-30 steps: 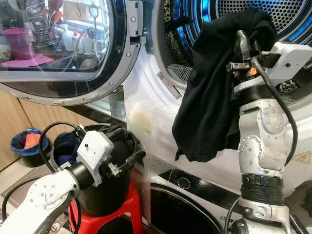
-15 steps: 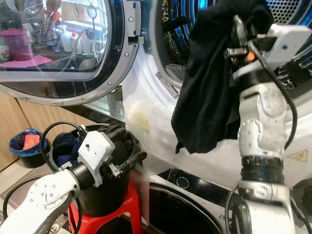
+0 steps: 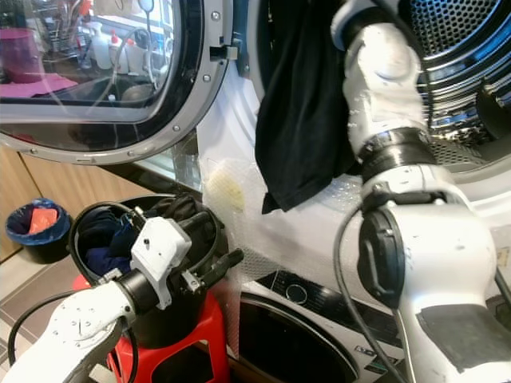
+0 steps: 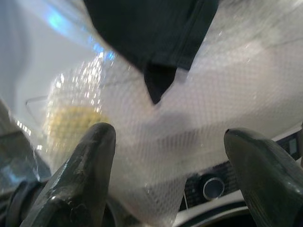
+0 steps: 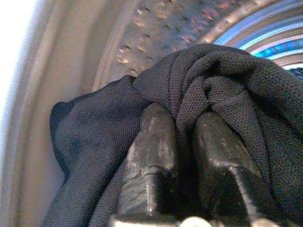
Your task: Clothes washing
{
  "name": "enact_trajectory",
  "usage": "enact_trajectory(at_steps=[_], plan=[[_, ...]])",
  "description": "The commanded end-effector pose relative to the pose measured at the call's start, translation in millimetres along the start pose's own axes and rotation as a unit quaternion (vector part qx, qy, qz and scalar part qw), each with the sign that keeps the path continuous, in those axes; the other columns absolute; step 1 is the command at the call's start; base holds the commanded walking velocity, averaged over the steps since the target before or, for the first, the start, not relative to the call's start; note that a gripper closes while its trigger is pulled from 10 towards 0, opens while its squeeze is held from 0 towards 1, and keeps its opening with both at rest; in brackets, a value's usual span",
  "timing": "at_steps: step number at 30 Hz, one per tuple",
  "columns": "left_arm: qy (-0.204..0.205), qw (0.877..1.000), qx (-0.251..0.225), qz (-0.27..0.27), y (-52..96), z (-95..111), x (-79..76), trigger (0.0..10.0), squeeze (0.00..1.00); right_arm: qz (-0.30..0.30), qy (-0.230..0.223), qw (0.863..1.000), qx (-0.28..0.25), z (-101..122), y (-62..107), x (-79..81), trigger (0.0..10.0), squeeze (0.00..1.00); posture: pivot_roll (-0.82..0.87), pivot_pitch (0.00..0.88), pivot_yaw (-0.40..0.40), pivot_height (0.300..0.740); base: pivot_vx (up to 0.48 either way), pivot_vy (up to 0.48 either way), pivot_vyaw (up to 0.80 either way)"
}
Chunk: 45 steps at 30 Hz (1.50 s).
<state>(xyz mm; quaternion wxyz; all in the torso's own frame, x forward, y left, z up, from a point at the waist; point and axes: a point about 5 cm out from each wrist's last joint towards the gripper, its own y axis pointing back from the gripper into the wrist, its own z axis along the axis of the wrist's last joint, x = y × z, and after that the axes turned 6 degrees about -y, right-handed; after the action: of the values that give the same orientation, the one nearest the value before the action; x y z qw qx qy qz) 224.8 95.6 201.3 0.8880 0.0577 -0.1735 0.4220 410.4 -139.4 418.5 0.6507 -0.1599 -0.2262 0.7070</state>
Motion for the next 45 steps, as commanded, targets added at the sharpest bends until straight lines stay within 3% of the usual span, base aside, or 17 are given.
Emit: enact_trajectory(at_steps=[1,2,9,20,24,25,26,28,40,43,45], plan=[[-0.002,1.0,-0.007,-0.003,2.0,6.1,-3.7,10.0,0.0,-0.025,0.007,1.0,-0.001,7.4,-3.1,-1.5,10.0,0.0,0.14,0.072,-0.139,0.74,0.0,0.0,0.0],[-0.002,1.0,-0.006,-0.002,2.6,6.2,-3.9,10.0,0.0,-0.028,0.011,1.0,0.001,6.9,-3.2,-1.3,10.0,0.0,0.14,0.076,-0.139,0.74,0.0,0.0,0.0],[0.009,1.0,0.0,-0.002,6.9,6.7,-9.3,10.0,0.0,-0.045,-0.074,0.996,0.015,8.2,-5.8,3.7,10.0,0.0,0.14,0.107,-0.141,0.74,0.0,0.0,0.0],[0.01,1.0,0.003,-0.001,7.5,7.4,-9.9,10.0,0.0,-0.049,-0.074,0.996,0.015,8.7,-6.1,3.9,10.0,0.0,0.14,0.107,-0.141,0.74,0.0,0.0,0.0],[0.018,1.0,0.006,0.001,8.0,7.3,-11.5,10.0,0.0,-0.045,-0.097,0.994,0.005,14.9,-7.6,4.2,10.0,0.0,0.14,0.114,-0.143,0.74,0.0,0.0,0.0],[0.024,1.0,0.014,0.006,14.1,7.5,-16.0,10.0,0.0,-0.099,-0.08,0.992,-0.02,31.1,-8.2,-20.7,10.0,0.0,0.18,0.175,-0.173,0.74,0.0,0.0,0.0],[0.032,0.999,0.022,0.01,18.8,7.0,-19.4,10.0,0.0,-0.143,-0.063,0.987,-0.04,43.8,-6.8,-40.7,10.0,0.0,0.18,0.177,-0.173,0.74,0.0,0.0,0.0],[0.041,0.999,0.031,0.012,25.4,7.0,-24.8,10.0,0.0,-0.179,-0.06,0.98,-0.063,57.2,-3.6,-62.5,10.0,0.0,0.18,0.184,-0.173,0.74,0.0,0.0,0.0],[0.051,0.998,0.04,0.006,28.7,8.0,-30.4,10.0,0.0,-0.171,-0.058,0.981,-0.066,52.6,-2.5,-62.4,10.0,0.0,0.18,0.203,-0.164,0.74,0.0,0.0,0.0],[0.057,0.997,0.047,0.009,31.6,8.9,-33.2,10.0,0.0,-0.219,-0.022,0.972,-0.084,55.7,1.1,-71.1,10.0,0.0,0.19,0.208,-0.17,0.74,0.0,0.0,0.0],[0.058,0.997,0.048,0.011,32.3,9.0,-33.6,10.0,0.0,-0.244,-0.029,0.965,-0.089,56.7,3.3,-77.7,10.0,0.0,0.19,0.212,-0.17,0.74,0.0,0.0,0.0]])
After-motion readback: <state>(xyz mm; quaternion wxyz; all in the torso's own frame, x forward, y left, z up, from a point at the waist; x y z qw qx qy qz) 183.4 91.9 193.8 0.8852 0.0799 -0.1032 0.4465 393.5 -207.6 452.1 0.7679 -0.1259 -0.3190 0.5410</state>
